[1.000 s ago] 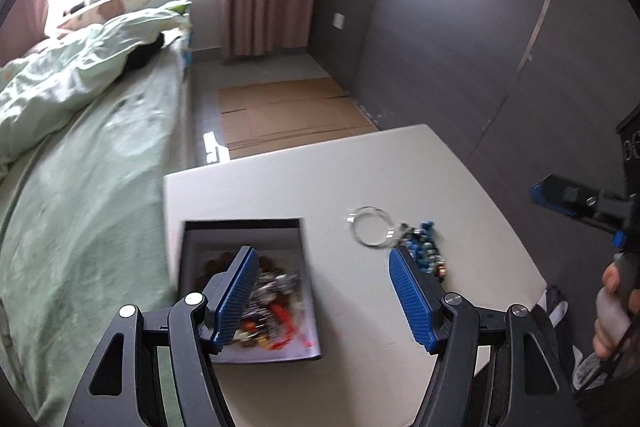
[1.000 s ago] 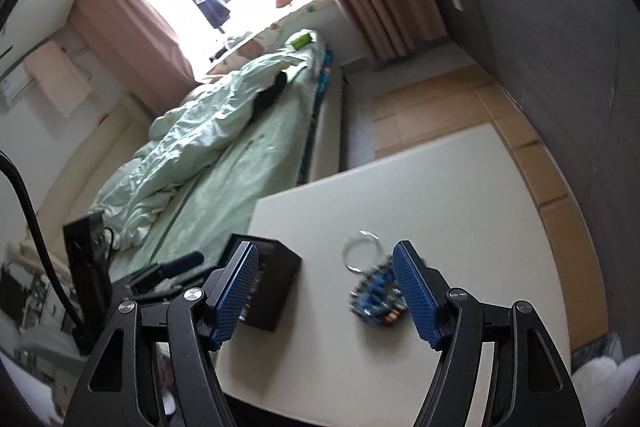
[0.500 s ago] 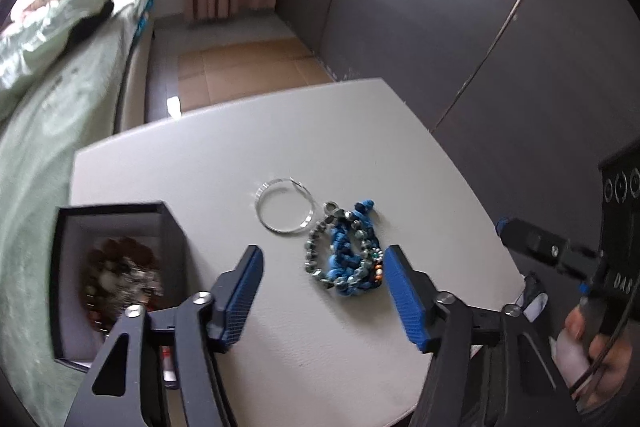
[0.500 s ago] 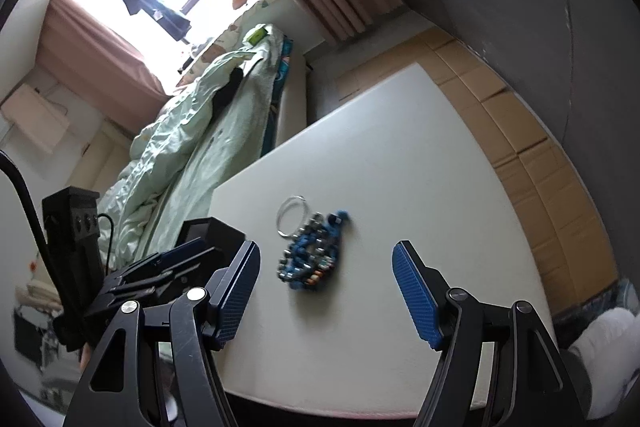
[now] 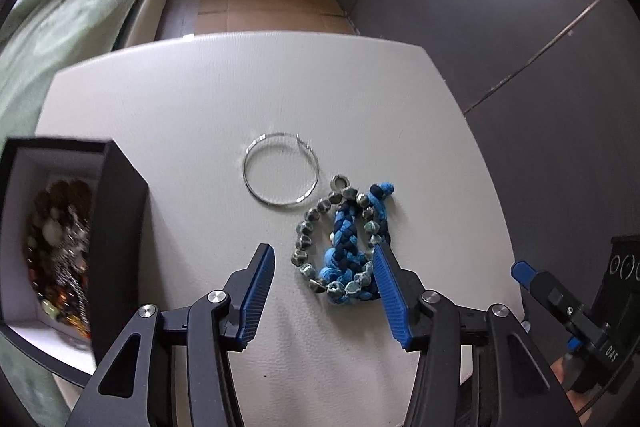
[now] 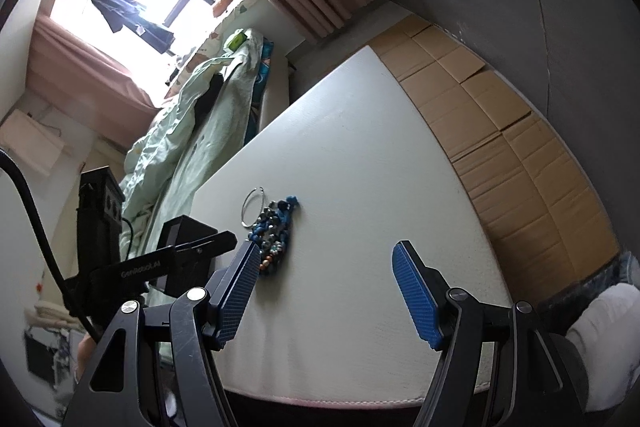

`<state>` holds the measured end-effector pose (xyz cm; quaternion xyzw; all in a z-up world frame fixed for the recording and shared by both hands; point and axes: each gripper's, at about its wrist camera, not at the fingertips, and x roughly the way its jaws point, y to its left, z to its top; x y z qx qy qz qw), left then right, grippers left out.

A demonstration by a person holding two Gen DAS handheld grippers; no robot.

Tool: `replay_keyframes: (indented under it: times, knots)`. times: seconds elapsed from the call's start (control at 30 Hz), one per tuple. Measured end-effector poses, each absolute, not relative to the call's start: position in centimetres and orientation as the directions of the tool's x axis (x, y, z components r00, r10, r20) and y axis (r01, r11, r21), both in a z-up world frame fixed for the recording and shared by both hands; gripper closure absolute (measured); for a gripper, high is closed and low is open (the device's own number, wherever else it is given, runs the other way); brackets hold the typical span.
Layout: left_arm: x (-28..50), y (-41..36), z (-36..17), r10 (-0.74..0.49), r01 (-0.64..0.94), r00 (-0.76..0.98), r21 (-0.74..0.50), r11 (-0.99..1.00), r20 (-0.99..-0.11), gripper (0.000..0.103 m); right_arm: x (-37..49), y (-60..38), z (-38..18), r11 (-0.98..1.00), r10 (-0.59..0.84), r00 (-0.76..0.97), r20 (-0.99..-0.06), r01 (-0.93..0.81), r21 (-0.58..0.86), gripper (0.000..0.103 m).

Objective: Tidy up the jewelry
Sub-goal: 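Grasp the grey-blue bead bracelet with the left gripper while the right grasps the blue cord bracelet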

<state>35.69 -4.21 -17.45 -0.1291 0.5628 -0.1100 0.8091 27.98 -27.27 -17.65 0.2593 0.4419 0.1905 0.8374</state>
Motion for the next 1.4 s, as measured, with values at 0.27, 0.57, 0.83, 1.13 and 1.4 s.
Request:
replay_keyframes:
  times: [0.27,0.57,0.83,1.13,1.4]
  knots:
    - [35.6,-4.2,-19.1,-0.369,-0.038,0.321,-0.401,0.915,-0.872,0.058,27.5,-28.5,-18.3,0.781,0.549,0.546,-0.633,-0.067,0.620,0.033]
    - [35.3,-3.3,-18.4,-0.393,-0.061,0.351,-0.439,0.896,-0.850,0.093,27.1,-28.3,-18.5,0.773,0.562,0.539,-0.627,-0.072,0.630,0.033]
    - [34.7,-3.0,-15.2,-0.416,0.009,0.413,-0.454,0.891,-0.810,0.093,27.7,-25.4,-18.1,0.759,0.603,0.505,-0.617,-0.125,0.639,0.038]
    - [33.8,-1.1,-11.5,-0.421,0.058,0.480,-0.451,0.891,-0.770,0.093,29.2,-21.8,-19.1,0.729,0.654,0.420,-0.630,-0.127,0.672,0.051]
    - [32.4,1.0,-9.4,-0.417,0.082,0.525,-0.443,0.893,-0.742,0.093,30.1,-19.0,-20.1,0.734,0.652,0.370,-0.662,-0.092,0.672,0.065]
